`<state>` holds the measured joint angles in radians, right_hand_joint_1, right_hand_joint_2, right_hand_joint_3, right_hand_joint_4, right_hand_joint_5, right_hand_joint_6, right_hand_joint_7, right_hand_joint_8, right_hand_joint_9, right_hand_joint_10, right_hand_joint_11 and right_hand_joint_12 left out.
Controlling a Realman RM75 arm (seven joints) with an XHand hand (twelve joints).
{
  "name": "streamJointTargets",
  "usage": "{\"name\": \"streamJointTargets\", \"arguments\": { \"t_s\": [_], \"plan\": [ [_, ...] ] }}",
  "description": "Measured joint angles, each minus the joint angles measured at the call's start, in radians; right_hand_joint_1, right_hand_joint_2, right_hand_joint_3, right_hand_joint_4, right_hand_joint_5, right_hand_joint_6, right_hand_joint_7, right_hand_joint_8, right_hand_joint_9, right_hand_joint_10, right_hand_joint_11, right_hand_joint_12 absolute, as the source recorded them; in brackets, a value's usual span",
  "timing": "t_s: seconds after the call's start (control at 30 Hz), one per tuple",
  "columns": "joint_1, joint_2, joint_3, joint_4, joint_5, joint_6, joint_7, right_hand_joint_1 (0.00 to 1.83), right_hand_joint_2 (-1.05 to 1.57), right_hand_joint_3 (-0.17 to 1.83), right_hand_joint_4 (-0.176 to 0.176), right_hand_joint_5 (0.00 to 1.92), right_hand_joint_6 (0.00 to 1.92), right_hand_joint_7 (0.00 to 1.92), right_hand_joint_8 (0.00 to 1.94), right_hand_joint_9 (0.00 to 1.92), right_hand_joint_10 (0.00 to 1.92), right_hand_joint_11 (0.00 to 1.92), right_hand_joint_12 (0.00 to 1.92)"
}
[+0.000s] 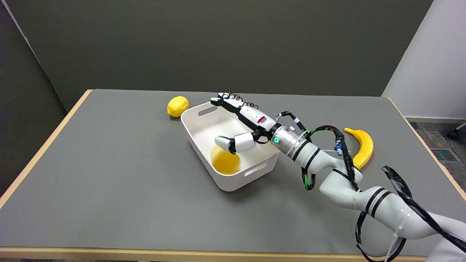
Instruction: Place the yellow cup in the white box.
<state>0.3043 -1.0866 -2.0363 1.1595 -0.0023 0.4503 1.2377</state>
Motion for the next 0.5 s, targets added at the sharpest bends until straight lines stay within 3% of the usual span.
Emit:
{"name": "streamJointTargets", "arguments": {
  "t_s": [0.27,0.33,0.47,0.5],
  "plan": [
    [-0.018,0.002,0.007,0.031,0.018,-0.034,-0.071,0.64,0.59,0.68,0.005,0.0,0.2,0.0,0.0,0.0,0.0,0.0,0.0],
    [-0.024,0.002,0.015,0.04,0.022,-0.036,-0.082,0.51,0.53,0.78,-0.004,0.01,0.13,0.0,0.0,0.0,0.0,0.0,0.0],
    [-0.04,0.002,0.045,0.064,0.044,-0.026,-0.1,0.37,0.64,0.73,-0.006,0.0,0.21,0.0,0.0,0.0,0.0,0.0,0.0],
    [-0.045,0.002,0.052,0.069,0.054,-0.018,-0.103,0.34,0.63,0.83,-0.01,0.03,0.14,0.0,0.0,0.0,0.0,0.0,0.0]
  ]
}}
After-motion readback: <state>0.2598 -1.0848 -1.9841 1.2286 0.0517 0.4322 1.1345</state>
